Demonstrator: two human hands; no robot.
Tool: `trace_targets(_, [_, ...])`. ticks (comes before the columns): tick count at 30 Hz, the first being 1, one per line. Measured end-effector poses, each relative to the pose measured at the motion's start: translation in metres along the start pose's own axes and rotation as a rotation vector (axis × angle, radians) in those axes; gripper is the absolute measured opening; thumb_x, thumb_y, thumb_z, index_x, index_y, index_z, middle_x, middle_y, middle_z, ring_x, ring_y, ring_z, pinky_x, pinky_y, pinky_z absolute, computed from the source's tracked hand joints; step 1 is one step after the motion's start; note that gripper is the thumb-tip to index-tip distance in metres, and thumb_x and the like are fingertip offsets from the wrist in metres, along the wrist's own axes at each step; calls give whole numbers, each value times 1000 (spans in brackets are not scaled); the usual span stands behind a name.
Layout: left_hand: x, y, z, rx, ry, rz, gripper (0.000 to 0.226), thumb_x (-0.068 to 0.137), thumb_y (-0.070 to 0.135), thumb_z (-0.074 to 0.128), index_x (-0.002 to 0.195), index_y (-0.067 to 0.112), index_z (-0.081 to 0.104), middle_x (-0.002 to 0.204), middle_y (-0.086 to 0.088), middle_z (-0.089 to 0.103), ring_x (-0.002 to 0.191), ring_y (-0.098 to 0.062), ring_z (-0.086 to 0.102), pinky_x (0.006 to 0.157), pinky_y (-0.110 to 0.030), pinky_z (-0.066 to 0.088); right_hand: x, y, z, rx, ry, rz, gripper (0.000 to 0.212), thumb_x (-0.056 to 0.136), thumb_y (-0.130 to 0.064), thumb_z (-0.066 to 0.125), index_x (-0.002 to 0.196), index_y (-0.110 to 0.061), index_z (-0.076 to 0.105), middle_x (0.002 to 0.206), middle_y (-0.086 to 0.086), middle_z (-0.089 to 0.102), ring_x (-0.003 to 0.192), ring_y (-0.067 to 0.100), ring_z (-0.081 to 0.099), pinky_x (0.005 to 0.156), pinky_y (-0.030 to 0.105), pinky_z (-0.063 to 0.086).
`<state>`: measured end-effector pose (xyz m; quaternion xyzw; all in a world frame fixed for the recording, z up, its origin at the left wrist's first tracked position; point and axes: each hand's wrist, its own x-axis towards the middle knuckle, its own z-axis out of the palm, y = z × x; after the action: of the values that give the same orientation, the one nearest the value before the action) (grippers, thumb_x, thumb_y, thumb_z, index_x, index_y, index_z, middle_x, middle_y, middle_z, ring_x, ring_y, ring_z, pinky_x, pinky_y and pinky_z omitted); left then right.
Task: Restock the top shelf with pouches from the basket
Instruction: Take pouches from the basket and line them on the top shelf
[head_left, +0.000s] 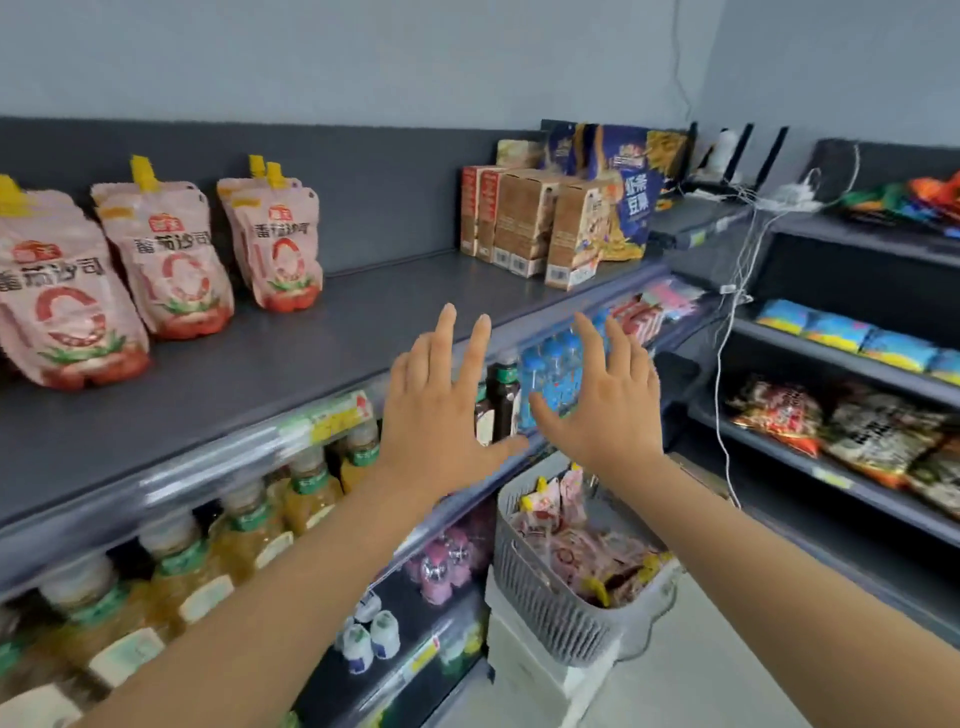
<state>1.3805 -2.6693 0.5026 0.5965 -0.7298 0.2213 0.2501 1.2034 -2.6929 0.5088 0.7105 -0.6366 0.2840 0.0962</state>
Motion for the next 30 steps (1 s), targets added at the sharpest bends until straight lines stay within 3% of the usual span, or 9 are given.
trace_targets(7, [1,96,102,13,-315,6,114,64,87,43,149,12,30,150,-22,32,126,-40,44,101,-51,39,-12,129,35,-53,-257,48,85,83,-60,50,151,-24,13,157,12,18,143,32,18,115,49,23])
trace_targets(12, [-5,130,154,30,-555,-28,116,70,83,47,153,18,0,159,-15,2,143,-34,15,114,-48,20,-10,189,60,-42,-432,108,72,87,-52,51,146,-18,25,151,11,27,135,34,31,106,47,33])
trace_targets(16, [-2,138,191,7,-664,-44,113,72,79,50,153,19,-1,159,-14,-2,144,-33,10,114,-47,16,-4,216,90,-43,-513,165,63,91,-49,47,144,-20,30,147,11,31,132,32,35,104,47,37])
trace_targets(25, [-7,141,281,-61,-983,-17,113,73,71,60,152,18,-2,159,-11,-7,145,-34,6,113,-49,21,4,235,168,-60,-712,334,68,87,-35,58,145,-17,28,148,10,29,132,30,34,102,43,42])
trace_targets(30, [-15,147,312,-60,-1045,12,114,73,74,57,151,17,-3,159,-15,2,144,-35,10,115,-53,18,20,245,208,6,-798,425,73,85,-32,59,147,-15,24,147,10,31,133,31,34,101,44,41])
